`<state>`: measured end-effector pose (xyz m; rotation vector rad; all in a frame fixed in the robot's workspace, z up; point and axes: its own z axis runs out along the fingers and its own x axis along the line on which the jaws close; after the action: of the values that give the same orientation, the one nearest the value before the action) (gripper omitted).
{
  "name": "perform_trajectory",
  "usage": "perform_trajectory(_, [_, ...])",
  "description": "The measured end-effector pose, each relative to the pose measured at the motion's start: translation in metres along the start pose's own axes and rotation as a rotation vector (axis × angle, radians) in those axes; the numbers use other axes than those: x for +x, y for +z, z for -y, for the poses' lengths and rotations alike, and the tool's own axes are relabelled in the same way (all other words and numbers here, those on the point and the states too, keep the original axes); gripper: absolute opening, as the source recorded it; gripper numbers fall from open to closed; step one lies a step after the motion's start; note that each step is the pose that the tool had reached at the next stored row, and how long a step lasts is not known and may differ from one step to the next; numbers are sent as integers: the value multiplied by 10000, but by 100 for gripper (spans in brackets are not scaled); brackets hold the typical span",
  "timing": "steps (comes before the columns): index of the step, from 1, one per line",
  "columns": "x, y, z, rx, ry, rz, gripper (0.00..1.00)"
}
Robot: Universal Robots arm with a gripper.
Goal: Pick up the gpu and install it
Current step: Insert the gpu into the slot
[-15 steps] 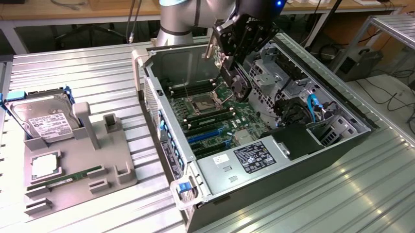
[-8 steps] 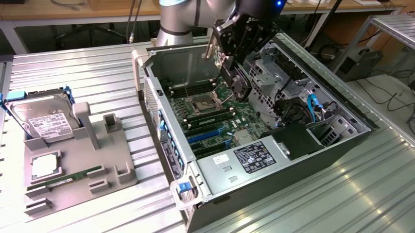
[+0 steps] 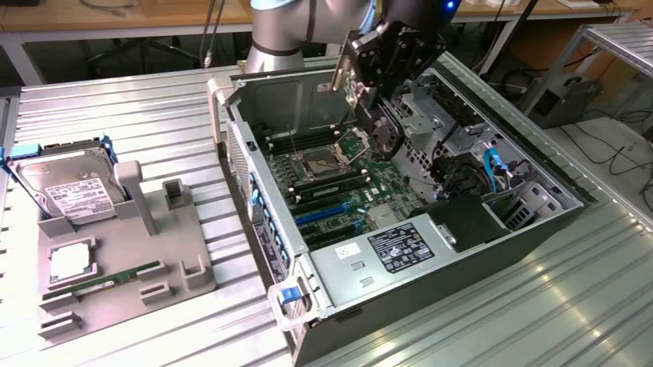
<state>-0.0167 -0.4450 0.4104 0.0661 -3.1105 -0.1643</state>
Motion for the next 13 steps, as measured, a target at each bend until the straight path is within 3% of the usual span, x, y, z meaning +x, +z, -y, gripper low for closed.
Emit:
perform_trajectory(2, [-63,4,3,0,-42,7,26])
perform_trajectory(3, [-64,8,4,9,-311,14,26])
perform_trajectory(13, [-65,52,8,70,-2913,-138,26])
